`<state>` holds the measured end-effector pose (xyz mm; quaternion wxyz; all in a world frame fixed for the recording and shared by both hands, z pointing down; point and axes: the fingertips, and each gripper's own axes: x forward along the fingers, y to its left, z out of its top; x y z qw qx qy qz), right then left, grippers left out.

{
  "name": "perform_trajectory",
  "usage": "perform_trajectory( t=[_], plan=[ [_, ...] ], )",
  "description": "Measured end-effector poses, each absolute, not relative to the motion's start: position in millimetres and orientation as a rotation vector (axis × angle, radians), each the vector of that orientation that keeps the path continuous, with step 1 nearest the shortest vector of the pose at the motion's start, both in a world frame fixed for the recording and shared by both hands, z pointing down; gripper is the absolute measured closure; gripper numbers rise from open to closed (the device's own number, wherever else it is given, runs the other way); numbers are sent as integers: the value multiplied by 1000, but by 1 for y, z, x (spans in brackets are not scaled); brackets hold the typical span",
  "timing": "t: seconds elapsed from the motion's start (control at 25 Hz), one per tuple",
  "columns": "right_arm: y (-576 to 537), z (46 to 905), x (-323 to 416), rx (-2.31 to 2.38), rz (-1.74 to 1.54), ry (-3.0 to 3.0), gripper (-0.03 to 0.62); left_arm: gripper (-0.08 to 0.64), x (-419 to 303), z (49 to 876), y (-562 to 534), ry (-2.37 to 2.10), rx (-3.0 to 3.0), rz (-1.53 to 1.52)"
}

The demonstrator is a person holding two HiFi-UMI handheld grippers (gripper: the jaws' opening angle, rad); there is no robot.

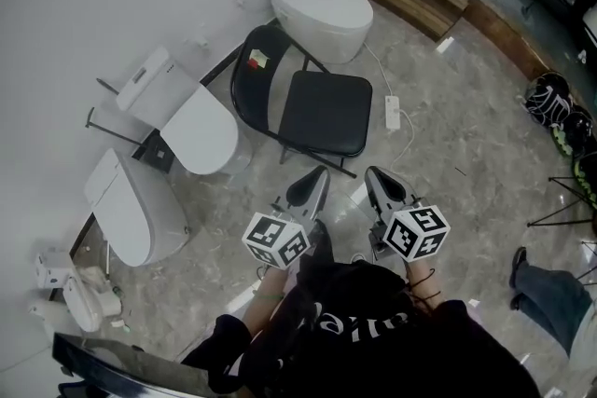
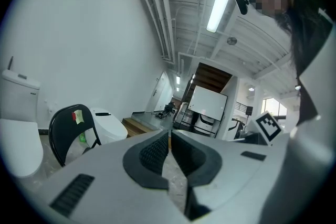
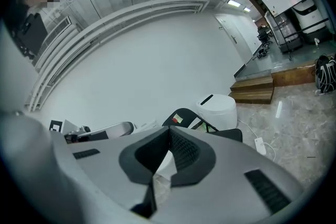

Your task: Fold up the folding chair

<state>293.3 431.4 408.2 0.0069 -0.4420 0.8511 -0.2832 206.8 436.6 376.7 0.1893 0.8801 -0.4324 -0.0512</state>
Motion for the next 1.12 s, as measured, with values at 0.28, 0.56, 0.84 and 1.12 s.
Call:
perform_trajectory(
  t=[0.28,0.56,0.84,1.12],
  plan=[
    [365,407,207,-1385,-888,2683,578,548,117,363,365,-1227,2501,-158],
    [323,416,154,-1447,-890,2676,578,547,46,379,315,-1231,2467,-165],
    [306,436,154,-1552,-964,2659,578,546,18,402,291,-1231,2383,-142],
    [279,446,158,-1560,-1005,2653,578,546,14,421,273,-1243,2322,-99]
  ],
)
